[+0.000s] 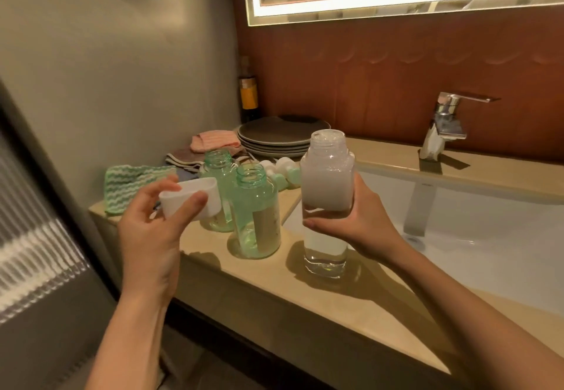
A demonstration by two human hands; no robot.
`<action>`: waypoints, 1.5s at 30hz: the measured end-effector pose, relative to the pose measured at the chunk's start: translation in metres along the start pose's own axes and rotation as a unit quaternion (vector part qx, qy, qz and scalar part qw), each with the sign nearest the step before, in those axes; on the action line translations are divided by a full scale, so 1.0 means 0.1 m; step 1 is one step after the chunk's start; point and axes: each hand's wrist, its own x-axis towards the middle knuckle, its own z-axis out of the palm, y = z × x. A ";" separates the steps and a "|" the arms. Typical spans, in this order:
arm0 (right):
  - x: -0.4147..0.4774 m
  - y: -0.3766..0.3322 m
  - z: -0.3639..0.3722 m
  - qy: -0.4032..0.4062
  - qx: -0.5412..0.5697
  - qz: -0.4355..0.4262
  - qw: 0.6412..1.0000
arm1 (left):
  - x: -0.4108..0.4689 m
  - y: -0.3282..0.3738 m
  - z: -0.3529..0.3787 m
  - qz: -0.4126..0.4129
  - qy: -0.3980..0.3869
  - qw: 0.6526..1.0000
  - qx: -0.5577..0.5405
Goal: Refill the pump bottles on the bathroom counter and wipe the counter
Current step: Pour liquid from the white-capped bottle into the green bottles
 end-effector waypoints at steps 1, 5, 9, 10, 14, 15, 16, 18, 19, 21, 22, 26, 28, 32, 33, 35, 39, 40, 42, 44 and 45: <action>0.01 0.01 0.01 0.001 0.002 0.000 1.000 | 0.02 -0.10 -0.03 -0.001 0.017 1.000 0.002; 0.05 0.04 0.06 0.013 0.006 -0.002 1.000 | 0.09 -0.50 -0.14 0.006 0.106 0.993 0.058; 0.10 0.07 0.12 0.010 0.018 0.002 1.000 | 0.26 -0.87 -0.30 -0.014 0.138 0.981 0.133; 0.11 0.08 0.12 0.010 0.024 0.004 1.000 | 0.30 -0.94 -0.32 -0.020 0.136 0.977 0.160; 0.12 0.09 0.15 0.018 0.034 0.003 0.999 | 0.37 -1.06 -0.30 -0.015 0.115 0.964 0.238; 0.12 0.09 0.15 0.017 0.039 0.002 0.999 | 0.37 -1.06 -0.29 -0.016 0.110 0.965 0.239; 0.11 0.09 0.15 0.015 0.045 0.002 0.999 | 0.37 -1.07 -0.28 -0.020 0.107 0.965 0.240; 0.12 0.08 0.15 0.012 0.048 0.003 0.999 | 0.38 -1.10 -0.29 -0.029 0.106 0.962 0.251; 0.12 0.08 0.15 0.011 0.046 0.002 0.999 | 0.38 -1.10 -0.29 -0.037 0.103 0.957 0.267; 0.12 0.09 0.15 0.011 0.048 -0.002 0.999 | 0.36 -1.07 -0.27 -0.057 0.092 0.946 0.305; 0.12 0.10 0.14 0.011 0.050 -0.003 0.999 | 0.34 -1.05 -0.26 -0.063 0.090 0.943 0.314; 0.12 0.12 0.12 0.004 0.048 -0.002 0.999 | 0.14 -0.99 -0.16 0.050 0.142 0.932 0.331; 0.14 0.13 0.10 -0.003 0.039 -0.004 0.999 | -0.02 -0.96 -0.04 0.134 0.152 0.925 0.321; 0.18 0.12 0.07 -0.014 0.023 -0.008 1.000 | -0.23 -0.82 0.26 0.210 0.165 0.922 0.281; 0.20 0.11 0.07 -0.017 0.029 -0.005 0.999 | -0.25 -0.78 0.33 0.201 0.158 0.933 0.253; 0.23 0.10 0.06 -0.022 0.037 0.002 0.999 | -0.28 -0.70 0.46 0.153 0.131 0.959 0.199; 0.32 0.08 0.03 -0.036 0.006 -0.003 0.999 | -0.29 -0.68 0.62 0.050 0.049 0.969 0.238; 0.34 0.09 0.02 -0.038 -0.002 -0.008 0.999 | -0.29 -0.69 0.64 0.041 0.045 0.965 0.254; 0.40 0.11 -0.01 -0.038 -0.012 -0.016 0.999 | -0.29 -0.72 0.66 0.020 0.039 0.962 0.268; 0.47 0.11 -0.04 -0.038 -0.024 -0.026 0.999 | -0.29 -0.76 0.68 -0.002 0.032 0.960 0.279; 0.51 0.10 -0.05 -0.038 -0.030 -0.034 0.998 | -0.28 -0.78 0.69 -0.011 0.028 0.957 0.287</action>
